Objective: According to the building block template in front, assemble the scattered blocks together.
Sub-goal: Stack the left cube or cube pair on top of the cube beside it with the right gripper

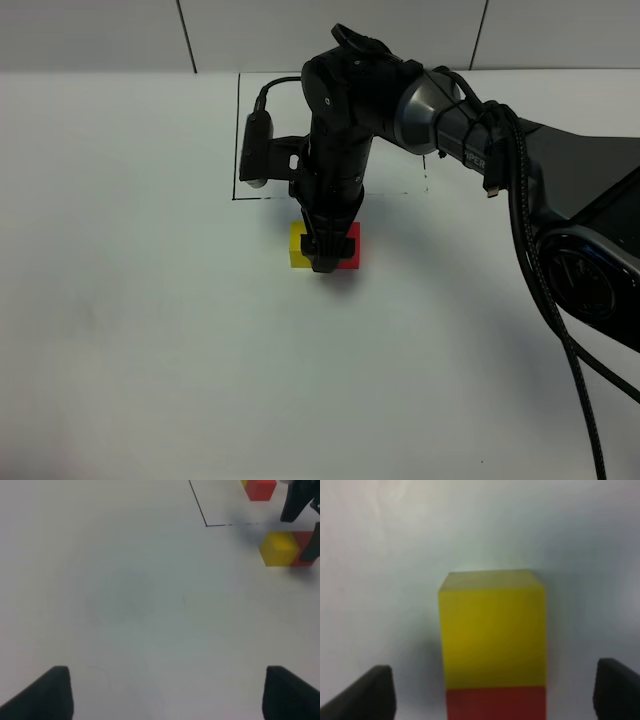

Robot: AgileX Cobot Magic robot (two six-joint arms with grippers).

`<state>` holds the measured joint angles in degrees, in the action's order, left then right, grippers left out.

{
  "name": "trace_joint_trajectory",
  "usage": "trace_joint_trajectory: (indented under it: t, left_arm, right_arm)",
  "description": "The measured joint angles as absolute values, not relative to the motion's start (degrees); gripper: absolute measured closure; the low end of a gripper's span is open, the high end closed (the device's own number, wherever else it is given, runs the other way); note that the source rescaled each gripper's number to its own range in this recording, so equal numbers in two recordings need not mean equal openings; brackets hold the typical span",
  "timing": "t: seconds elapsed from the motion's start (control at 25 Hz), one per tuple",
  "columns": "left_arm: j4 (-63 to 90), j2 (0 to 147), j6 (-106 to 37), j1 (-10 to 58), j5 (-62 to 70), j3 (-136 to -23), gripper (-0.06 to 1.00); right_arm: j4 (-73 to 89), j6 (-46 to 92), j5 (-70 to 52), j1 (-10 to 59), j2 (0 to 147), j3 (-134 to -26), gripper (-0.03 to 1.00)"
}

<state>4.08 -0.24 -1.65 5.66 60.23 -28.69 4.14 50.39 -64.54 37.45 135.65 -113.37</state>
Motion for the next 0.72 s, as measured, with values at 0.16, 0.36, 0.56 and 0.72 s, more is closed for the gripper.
trace_joint_trajectory:
  t: [0.16,0.36,0.56,0.72]
  left_arm:
    - [4.1,-0.2,-1.7,5.7,60.2,-28.7,0.31]
    - [4.1,-0.2,-1.7,5.7,60.2,-28.7,0.31]
    - [4.1,-0.2,-1.7,5.7,60.2,-28.7,0.31]
    - [4.1,-0.2,-1.7,5.7,60.2,-28.7,0.31]
  right_arm:
    - [6.0,50.4,-64.3,37.5,137.3,-113.4,0.21]
    - [7.0,50.5,-63.1,37.4,138.5,-113.4,0.43]
    - [6.4,50.4,-63.0,37.4,138.6,-113.4,0.97]
    - [5.6,50.0,-63.5,37.4,138.6,-113.4,0.97]
